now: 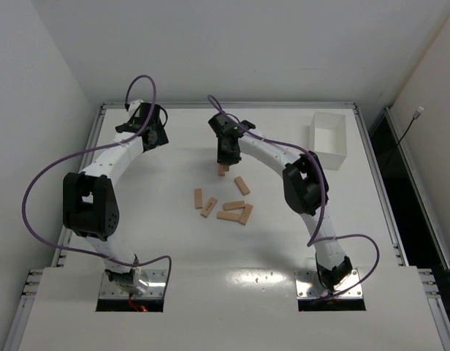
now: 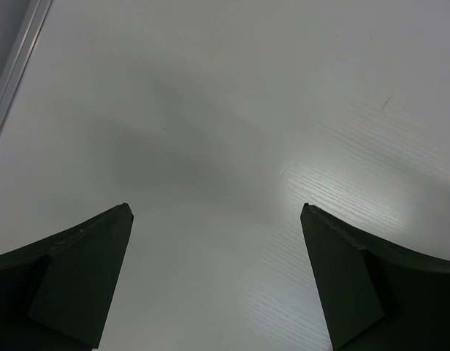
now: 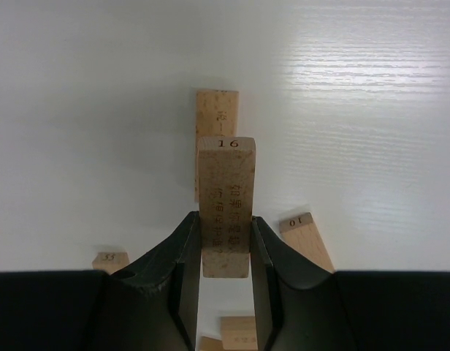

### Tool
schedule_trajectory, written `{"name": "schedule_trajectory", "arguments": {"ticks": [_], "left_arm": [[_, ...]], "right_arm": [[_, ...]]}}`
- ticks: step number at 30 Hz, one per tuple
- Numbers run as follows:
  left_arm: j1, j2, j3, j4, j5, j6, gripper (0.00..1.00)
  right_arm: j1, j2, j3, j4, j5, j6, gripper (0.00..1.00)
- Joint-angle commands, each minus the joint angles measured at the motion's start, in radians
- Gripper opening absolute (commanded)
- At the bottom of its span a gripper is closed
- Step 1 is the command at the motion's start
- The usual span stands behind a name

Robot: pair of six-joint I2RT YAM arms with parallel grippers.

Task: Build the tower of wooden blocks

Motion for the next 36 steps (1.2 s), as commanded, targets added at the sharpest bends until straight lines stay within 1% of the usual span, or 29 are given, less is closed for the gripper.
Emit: {"name": "schedule_trajectory", "arguments": {"ticks": [1, 9, 36], "left_arm": [[0.008, 0.0, 0.016, 0.015, -0.022, -0.012, 1.0], [0.008, 0.018, 0.016, 0.015, -0.013, -0.012, 1.0], [0.017, 0.064, 0.061, -0.012, 0.006, -0.012, 1.0]], "right_arm": [[0.009, 0.019, 0.051, 0.017, -0.003, 0.028, 0.0], [0.018, 0.054, 0.089, 0.036, -0.004, 0.028, 0.0], [0.018, 0.131, 0.117, 0.054, 0.027, 0.018, 0.0]]}}
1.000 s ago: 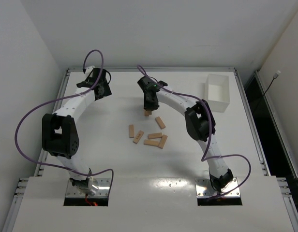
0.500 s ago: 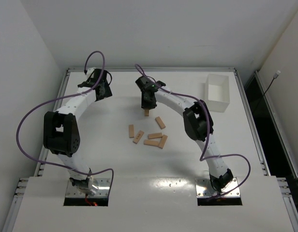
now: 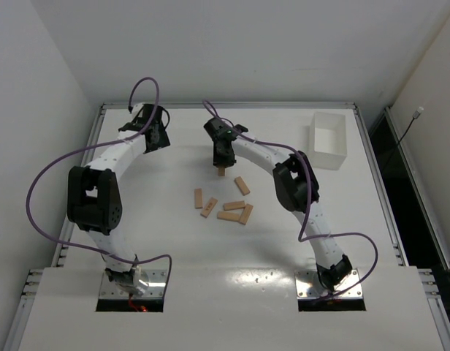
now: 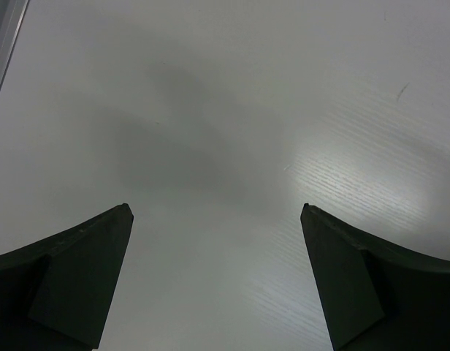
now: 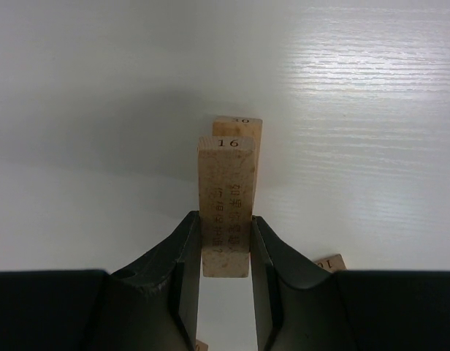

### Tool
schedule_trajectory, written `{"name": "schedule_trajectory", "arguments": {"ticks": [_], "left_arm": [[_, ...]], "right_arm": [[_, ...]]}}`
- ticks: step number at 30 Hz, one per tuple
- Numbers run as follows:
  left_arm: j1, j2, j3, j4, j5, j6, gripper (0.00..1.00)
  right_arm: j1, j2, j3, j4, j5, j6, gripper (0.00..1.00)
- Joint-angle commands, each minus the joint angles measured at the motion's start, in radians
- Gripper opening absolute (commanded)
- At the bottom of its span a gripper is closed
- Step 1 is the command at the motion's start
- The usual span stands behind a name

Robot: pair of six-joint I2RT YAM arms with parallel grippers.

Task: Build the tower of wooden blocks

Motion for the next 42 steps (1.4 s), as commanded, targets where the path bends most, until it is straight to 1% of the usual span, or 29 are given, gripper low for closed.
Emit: {"name": "schedule_trajectory", "arguments": {"ticks": [1, 2, 3, 4, 6, 7, 10, 13, 14, 16, 19, 22, 23, 25, 26, 28, 30, 35, 39, 42], "left_arm": [[0.016, 0.005, 0.046, -0.002, 0.006, -0.012, 1.0], [0.016, 0.005, 0.046, -0.002, 0.006, -0.012, 1.0], [0.016, 0.005, 0.046, -0.002, 0.006, -0.012, 1.0], [0.016, 0.005, 0.046, -0.002, 0.006, -0.012, 1.0], [0.016, 0.014, 0.055, -0.002, 0.006, -0.012, 1.0], [0.016, 0.014, 0.055, -0.011, 0.006, -0.012, 1.0], [0.016, 0.014, 0.055, -0.011, 0.015, -0.012, 1.0], [0.016, 0.023, 0.055, -0.011, 0.015, -0.012, 1.0], [0.016, 0.023, 0.055, -0.011, 0.015, -0.012, 1.0], [0.025, 0.023, 0.055, -0.011, 0.015, -0.012, 1.0], [0.025, 0.023, 0.055, -0.011, 0.015, -0.012, 1.0], [0.025, 0.032, 0.055, -0.011, 0.015, -0.012, 1.0], [0.025, 0.032, 0.055, -0.011, 0.015, -0.012, 1.0], [0.025, 0.032, 0.055, -0.011, 0.015, -0.012, 1.0], [0.025, 0.032, 0.055, -0.011, 0.015, -0.012, 1.0], [0.025, 0.032, 0.055, -0.011, 0.015, -0.012, 1.0], [0.025, 0.032, 0.055, -0.011, 0.015, -0.012, 1.0], [0.025, 0.023, 0.055, -0.011, 0.015, -0.012, 1.0], [0.025, -0.002, 0.023, 0.011, 0.015, -0.012, 1.0], [0.025, -0.022, 0.014, 0.02, 0.015, -0.012, 1.0]], "right_arm": [[0.007, 0.022, 0.044, 0.021, 0.025, 0.008, 0.0], [0.007, 0.022, 0.044, 0.03, 0.025, 0.008, 0.02], [0.007, 0.022, 0.044, 0.03, 0.025, 0.008, 0.09], [0.007, 0.032, 0.044, 0.03, 0.013, 0.008, 0.13], [0.007, 0.032, 0.044, 0.03, 0.013, -0.001, 0.15], [0.007, 0.032, 0.044, 0.03, 0.013, -0.001, 0.24], [0.007, 0.042, 0.044, 0.03, 0.013, -0.001, 0.31], [0.007, 0.042, 0.044, 0.03, 0.013, -0.001, 0.42], [0.007, 0.051, 0.044, 0.03, 0.013, -0.001, 0.42], [0.007, 0.051, 0.044, 0.03, 0.022, -0.001, 0.45], [-0.002, 0.06, 0.044, 0.03, 0.022, -0.001, 0.45], [-0.002, 0.069, 0.053, 0.039, 0.022, -0.001, 0.38], [-0.002, 0.08, 0.053, 0.039, 0.022, -0.001, 0.3], [-0.002, 0.08, 0.053, 0.039, 0.022, -0.001, 0.18], [-0.002, 0.08, 0.053, 0.039, 0.022, -0.001, 0.09], [-0.002, 0.071, 0.029, 0.03, 0.022, 0.008, 0.03], [-0.002, 0.049, 0.009, 0.021, 0.022, 0.008, 0.0], [-0.013, -0.039, -0.094, 0.001, 0.022, 0.029, 0.0], [-0.013, -0.116, -0.195, 0.012, -0.009, 0.029, 0.0], [-0.013, -0.158, -0.24, 0.021, -0.021, 0.029, 0.0]]}}
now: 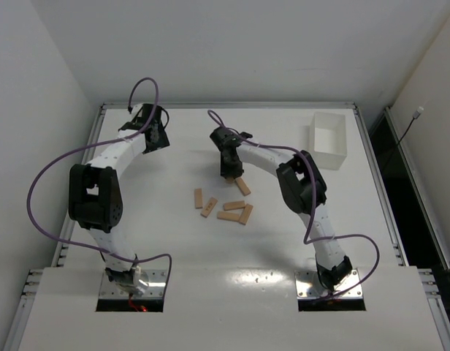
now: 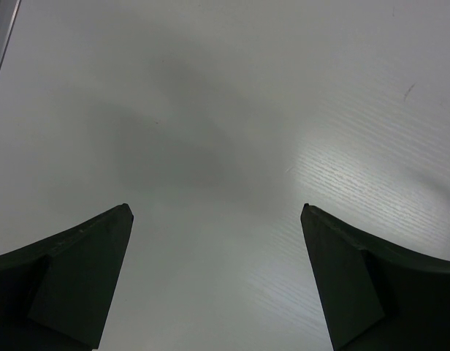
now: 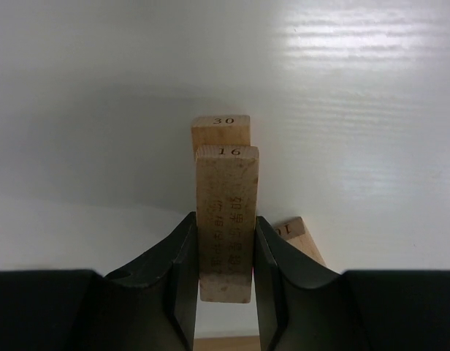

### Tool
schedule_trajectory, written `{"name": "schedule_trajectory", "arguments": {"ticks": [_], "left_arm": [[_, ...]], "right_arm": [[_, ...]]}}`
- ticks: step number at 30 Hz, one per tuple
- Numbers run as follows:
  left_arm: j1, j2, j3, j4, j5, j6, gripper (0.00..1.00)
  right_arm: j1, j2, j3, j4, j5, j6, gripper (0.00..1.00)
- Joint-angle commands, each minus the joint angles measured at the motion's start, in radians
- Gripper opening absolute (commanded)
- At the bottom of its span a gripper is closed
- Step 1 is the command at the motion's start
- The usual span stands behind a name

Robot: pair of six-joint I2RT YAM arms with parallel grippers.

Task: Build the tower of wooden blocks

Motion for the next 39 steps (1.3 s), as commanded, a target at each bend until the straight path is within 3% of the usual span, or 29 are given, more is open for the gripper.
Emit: {"name": "schedule_trajectory", "arguments": {"ticks": [1, 10, 13, 16, 20, 27, 31, 36, 39], "left_arm": [[0.013, -0.058, -0.016, 0.035, -0.001, -0.012, 1.0], [0.013, -0.088, -0.035, 0.044, 0.009, -0.012, 1.0], [0.013, -0.088, -0.035, 0.044, 0.009, -0.012, 1.0], [0.013, -0.088, -0.035, 0.044, 0.009, -0.012, 1.0], [0.013, -0.088, -0.035, 0.044, 0.009, -0.012, 1.0], [0.013, -0.079, -0.035, 0.044, 0.018, 0.008, 1.0], [0.013, -0.069, -0.015, 0.044, 0.058, 0.063, 1.0], [-0.044, -0.091, -0.031, 0.035, 0.045, 0.082, 1.0], [-0.068, -0.115, -0.077, 0.059, 0.045, 0.082, 1.0]], "right_arm": [[-0.005, -0.078, -0.044, -0.009, -0.019, 0.021, 0.0], [-0.014, -0.129, -0.122, 0.009, -0.046, 0.021, 0.03], [-0.024, -0.12, -0.132, 0.029, -0.08, 0.01, 0.36], [-0.033, -0.12, -0.132, 0.029, -0.106, 0.0, 0.46], [-0.033, -0.111, -0.121, 0.039, -0.117, -0.011, 0.68], [-0.024, -0.186, -0.11, 0.074, -0.108, -0.126, 0.71], [-0.033, -0.291, -0.162, 0.109, -0.019, -0.222, 0.71], [-0.042, -0.443, -0.305, 0.141, 0.12, -0.407, 0.63], [-0.053, -0.521, -0.429, 0.16, 0.043, -0.526, 0.61]]}}
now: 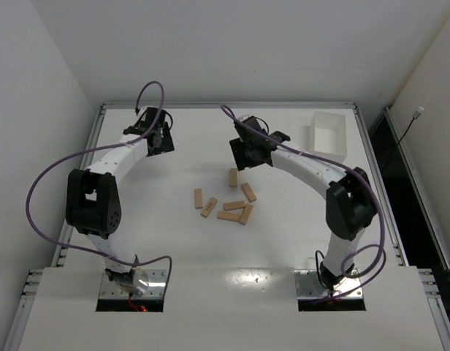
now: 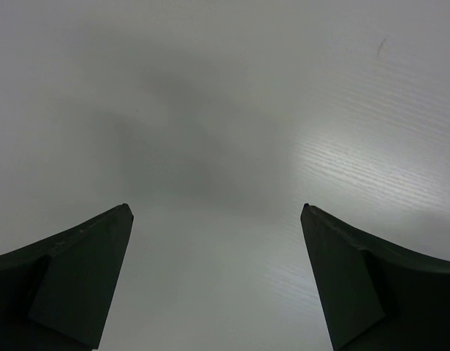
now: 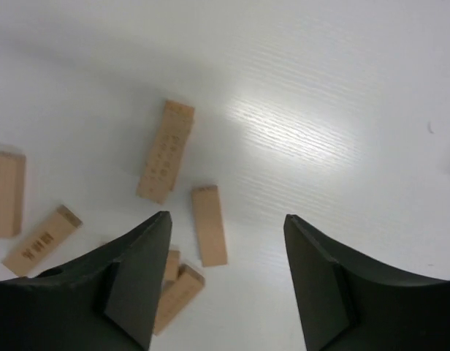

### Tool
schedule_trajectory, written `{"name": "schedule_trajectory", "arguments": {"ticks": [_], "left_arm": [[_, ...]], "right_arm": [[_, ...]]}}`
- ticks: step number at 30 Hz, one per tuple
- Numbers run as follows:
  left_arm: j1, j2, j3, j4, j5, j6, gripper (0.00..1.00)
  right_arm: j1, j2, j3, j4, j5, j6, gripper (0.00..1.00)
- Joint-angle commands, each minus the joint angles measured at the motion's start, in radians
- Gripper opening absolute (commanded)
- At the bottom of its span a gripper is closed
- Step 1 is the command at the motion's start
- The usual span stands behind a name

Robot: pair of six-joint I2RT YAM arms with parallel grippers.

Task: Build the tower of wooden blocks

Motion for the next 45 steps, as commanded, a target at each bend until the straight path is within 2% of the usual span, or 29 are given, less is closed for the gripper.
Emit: {"name": "schedule_trajectory", "arguments": {"ticks": [1, 2, 4, 9, 17, 34, 45], "left_arm": [[-0.034, -0.081, -0.026, 0.029, -0.005, 0.013, 1.0], [-0.034, -0.097, -0.038, 0.038, -0.005, 0.013, 1.0], [-0.034, -0.111, -0.038, 0.038, -0.005, 0.013, 1.0], [-0.034, -0.146, -0.07, 0.047, -0.015, 0.013, 1.0], [-0.034, -0.157, -0.08, 0.058, -0.015, 0.013, 1.0], [-0.025, -0.146, -0.08, 0.058, -0.015, 0.013, 1.0], [-0.025, -0.137, -0.08, 0.067, -0.005, 0.013, 1.0]], "right_arm": [[-0.015, -0.086, -0.127, 0.032, -0.033, -0.204, 0.58], [-0.015, -0.086, -0.167, 0.011, -0.11, -0.222, 0.55], [-0.015, -0.086, -0.193, -0.02, -0.165, -0.248, 0.48], [-0.005, -0.098, -0.278, 0.002, -0.264, -0.268, 0.45], [-0.015, 0.034, -0.193, -0.026, -0.353, -0.258, 0.52], [-0.053, 0.157, -0.104, -0.035, -0.311, -0.23, 0.52], [-0.091, 0.198, -0.075, -0.055, -0.325, -0.209, 0.44]]}}
